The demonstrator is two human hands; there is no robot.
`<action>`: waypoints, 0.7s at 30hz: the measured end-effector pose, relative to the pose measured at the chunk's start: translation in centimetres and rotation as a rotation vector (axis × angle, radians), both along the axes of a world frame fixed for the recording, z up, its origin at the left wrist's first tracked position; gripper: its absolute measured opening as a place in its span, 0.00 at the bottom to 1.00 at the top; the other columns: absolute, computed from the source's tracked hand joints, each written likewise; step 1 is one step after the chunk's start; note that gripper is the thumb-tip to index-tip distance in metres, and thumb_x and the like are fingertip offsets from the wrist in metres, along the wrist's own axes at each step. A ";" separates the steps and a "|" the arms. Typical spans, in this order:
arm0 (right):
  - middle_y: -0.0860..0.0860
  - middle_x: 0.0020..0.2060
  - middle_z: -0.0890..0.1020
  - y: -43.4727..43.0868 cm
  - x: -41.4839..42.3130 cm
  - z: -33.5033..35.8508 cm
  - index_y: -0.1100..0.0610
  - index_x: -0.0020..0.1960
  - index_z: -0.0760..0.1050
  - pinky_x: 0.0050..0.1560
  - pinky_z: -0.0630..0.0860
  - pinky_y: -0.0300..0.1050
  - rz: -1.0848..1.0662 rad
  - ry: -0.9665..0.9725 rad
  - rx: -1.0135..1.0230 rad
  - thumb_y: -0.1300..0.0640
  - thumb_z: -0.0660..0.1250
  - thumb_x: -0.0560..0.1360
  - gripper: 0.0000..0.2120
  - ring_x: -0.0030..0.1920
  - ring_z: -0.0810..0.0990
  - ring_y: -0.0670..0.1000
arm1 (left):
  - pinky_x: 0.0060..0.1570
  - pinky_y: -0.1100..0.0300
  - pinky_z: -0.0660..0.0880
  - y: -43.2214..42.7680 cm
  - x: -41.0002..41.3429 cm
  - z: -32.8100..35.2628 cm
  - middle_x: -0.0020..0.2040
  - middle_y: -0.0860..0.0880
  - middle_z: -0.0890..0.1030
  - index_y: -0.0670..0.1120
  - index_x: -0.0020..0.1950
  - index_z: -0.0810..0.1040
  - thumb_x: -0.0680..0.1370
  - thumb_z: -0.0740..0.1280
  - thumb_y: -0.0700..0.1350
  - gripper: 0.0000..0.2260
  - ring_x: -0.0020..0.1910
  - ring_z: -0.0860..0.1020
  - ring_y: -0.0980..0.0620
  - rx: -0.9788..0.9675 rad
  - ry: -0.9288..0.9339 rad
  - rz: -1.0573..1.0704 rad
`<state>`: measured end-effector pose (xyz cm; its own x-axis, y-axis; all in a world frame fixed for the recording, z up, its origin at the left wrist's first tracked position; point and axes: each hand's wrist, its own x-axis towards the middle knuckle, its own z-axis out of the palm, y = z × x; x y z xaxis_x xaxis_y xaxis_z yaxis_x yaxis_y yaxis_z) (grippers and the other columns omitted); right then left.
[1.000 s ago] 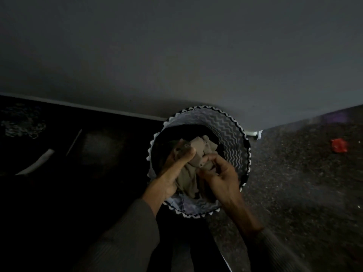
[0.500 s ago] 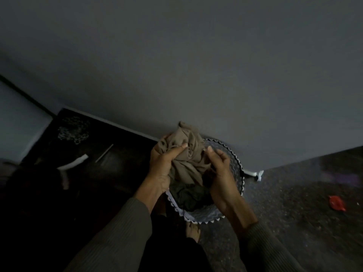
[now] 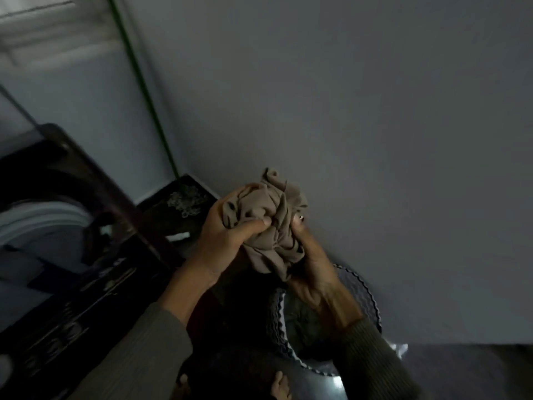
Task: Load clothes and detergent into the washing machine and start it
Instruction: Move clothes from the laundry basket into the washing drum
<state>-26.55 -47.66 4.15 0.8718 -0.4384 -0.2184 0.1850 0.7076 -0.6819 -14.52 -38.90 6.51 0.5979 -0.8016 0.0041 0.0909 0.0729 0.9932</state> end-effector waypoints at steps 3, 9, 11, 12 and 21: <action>0.64 0.69 0.73 2.3 4.4 2.9 0.61 0.74 0.64 0.71 0.66 0.65 0.068 -0.012 -0.151 0.48 0.71 0.75 0.34 0.69 0.72 0.64 | 0.63 0.48 0.74 4.3 3.6 3.4 0.59 0.42 0.77 0.63 0.49 0.81 0.63 0.72 0.53 0.15 0.64 0.74 0.42 0.061 -0.115 0.142; 0.62 0.62 0.79 10.3 13.9 5.7 0.59 0.69 0.71 0.62 0.75 0.60 0.153 -0.066 -0.280 0.60 0.69 0.77 0.22 0.63 0.78 0.63 | 0.51 0.63 0.78 14.6 10.1 6.7 0.52 0.53 0.84 0.54 0.61 0.79 0.73 0.69 0.44 0.17 0.52 0.82 0.57 0.173 -0.177 0.338; 0.61 0.60 0.81 13.4 16.9 5.5 0.59 0.67 0.72 0.61 0.76 0.62 0.136 -0.030 -0.378 0.61 0.73 0.74 0.23 0.60 0.80 0.62 | 0.46 0.67 0.78 18.3 12.4 6.1 0.53 0.57 0.83 0.56 0.63 0.76 0.76 0.70 0.41 0.19 0.51 0.81 0.62 0.227 -0.158 0.450; 0.59 0.59 0.82 14.9 18.4 5.4 0.58 0.66 0.72 0.59 0.78 0.60 0.122 0.002 -0.457 0.62 0.74 0.72 0.23 0.58 0.81 0.60 | 0.46 0.65 0.78 20.0 13.5 5.8 0.53 0.57 0.83 0.57 0.63 0.75 0.76 0.70 0.41 0.19 0.51 0.81 0.62 0.258 -0.109 0.495; 0.44 0.54 0.82 23.8 28.6 -0.1 0.49 0.62 0.70 0.50 0.79 0.37 0.350 0.197 -1.001 0.54 0.79 0.67 0.28 0.52 0.81 0.38 | 0.51 0.48 0.79 31.0 21.9 1.4 0.52 0.45 0.85 0.45 0.58 0.82 0.81 0.60 0.56 0.19 0.52 0.83 0.44 0.239 0.616 0.575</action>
